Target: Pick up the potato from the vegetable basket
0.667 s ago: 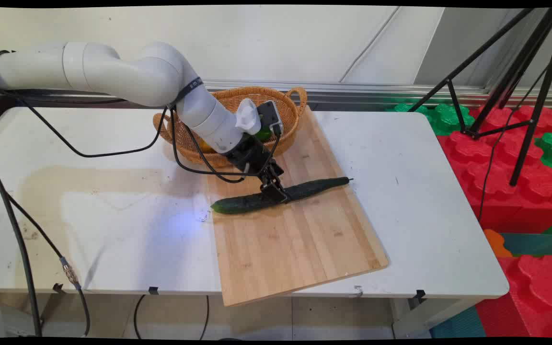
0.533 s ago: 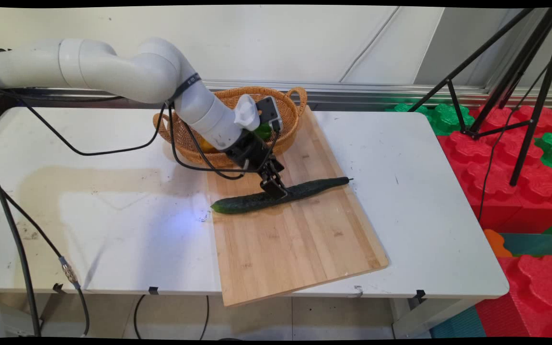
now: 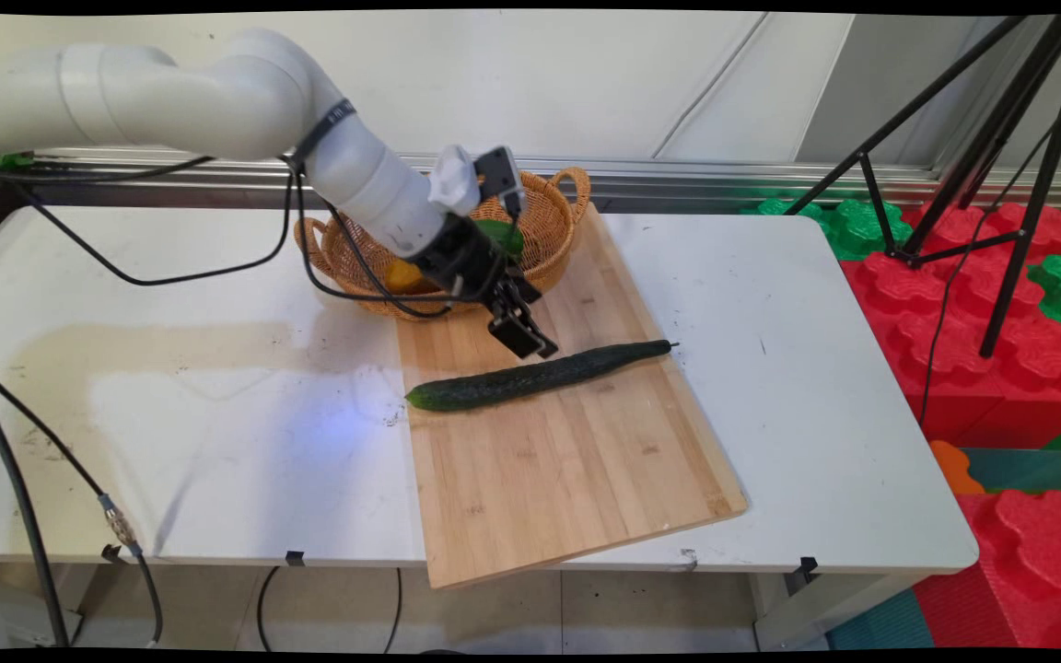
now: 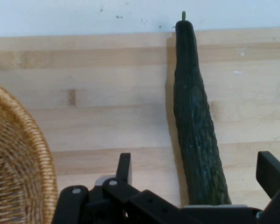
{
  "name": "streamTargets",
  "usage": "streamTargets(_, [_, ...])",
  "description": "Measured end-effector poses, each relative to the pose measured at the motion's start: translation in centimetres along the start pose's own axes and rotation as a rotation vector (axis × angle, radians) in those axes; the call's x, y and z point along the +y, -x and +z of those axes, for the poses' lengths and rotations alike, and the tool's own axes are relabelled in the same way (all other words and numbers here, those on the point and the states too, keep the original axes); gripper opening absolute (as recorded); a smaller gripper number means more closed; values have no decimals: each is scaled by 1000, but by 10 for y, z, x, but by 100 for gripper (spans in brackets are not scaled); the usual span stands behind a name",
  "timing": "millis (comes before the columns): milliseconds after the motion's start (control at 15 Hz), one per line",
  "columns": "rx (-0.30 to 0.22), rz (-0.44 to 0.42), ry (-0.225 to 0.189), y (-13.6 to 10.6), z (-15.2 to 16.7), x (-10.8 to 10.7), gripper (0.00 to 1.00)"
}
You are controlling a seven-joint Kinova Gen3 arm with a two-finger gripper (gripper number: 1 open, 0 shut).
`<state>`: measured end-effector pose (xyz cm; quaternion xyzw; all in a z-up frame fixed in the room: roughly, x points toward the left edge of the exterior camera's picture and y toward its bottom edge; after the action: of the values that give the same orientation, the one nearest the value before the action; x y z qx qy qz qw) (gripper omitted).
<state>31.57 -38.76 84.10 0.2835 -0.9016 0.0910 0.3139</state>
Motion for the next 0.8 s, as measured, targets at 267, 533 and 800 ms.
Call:
streamTargets(267, [13,13,1,1,-33,0,100])
streamTargets(533, [20,22,2,6,-68,-1,100])
streamTargets(800, [28,21,-2,11,-102,-1,100])
